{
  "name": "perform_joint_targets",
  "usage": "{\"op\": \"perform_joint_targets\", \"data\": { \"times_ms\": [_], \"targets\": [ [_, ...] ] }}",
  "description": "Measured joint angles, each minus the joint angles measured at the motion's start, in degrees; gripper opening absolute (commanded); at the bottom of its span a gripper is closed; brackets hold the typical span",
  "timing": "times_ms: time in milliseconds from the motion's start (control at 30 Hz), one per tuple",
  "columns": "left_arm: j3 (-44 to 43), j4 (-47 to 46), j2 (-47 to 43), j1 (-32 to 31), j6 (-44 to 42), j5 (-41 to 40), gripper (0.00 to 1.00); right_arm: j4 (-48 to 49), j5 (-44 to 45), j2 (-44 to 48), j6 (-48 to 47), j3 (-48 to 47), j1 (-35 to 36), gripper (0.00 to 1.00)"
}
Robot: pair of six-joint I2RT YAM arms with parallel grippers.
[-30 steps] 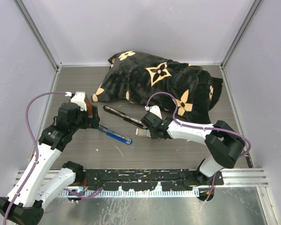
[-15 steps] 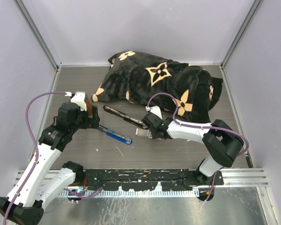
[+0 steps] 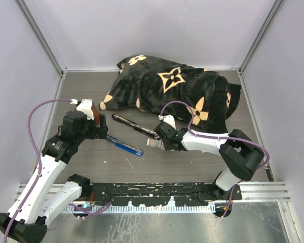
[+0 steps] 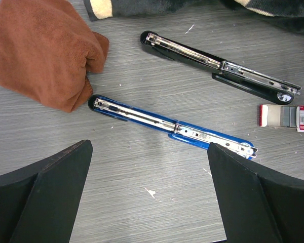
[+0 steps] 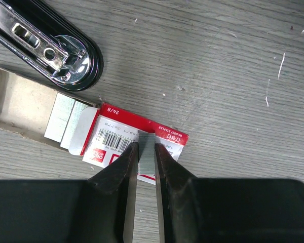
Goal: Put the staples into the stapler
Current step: Pick up the staple from the staple box.
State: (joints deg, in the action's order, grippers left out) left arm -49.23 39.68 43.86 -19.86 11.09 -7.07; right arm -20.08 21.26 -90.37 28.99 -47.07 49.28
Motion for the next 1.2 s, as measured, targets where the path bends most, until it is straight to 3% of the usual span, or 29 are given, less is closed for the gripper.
{"op": "perform_joint_targets", "data": {
  "times_ms": [400, 733, 1000, 1200],
  "targets": [
    [0.0, 0.0, 0.0, 0.0, -0.02, 0.0, 1.0, -0.94, -1.86, 1.29, -4.44, -0.79, -0.66, 0.14],
    [0.0, 0.0, 0.02, 0.0, 0.04, -0.22, 0.99, -1.81, -12.94, 2.99, -13.33, -9.35, 0.39, 0.13],
    [0.0, 0.04, 0.92, 1.31, 0.35, -0.42, 0.99, 0.02, -22.18, -6.25, -21.35, -22.56, 4.7, 0.13],
    [0.0, 0.04, 0.9, 1.62, 0.33, -0.7, 0.99, 0.33, -28.24, -13.07, -26.43, -26.03, 6.38, 0.13]
  ]
}}
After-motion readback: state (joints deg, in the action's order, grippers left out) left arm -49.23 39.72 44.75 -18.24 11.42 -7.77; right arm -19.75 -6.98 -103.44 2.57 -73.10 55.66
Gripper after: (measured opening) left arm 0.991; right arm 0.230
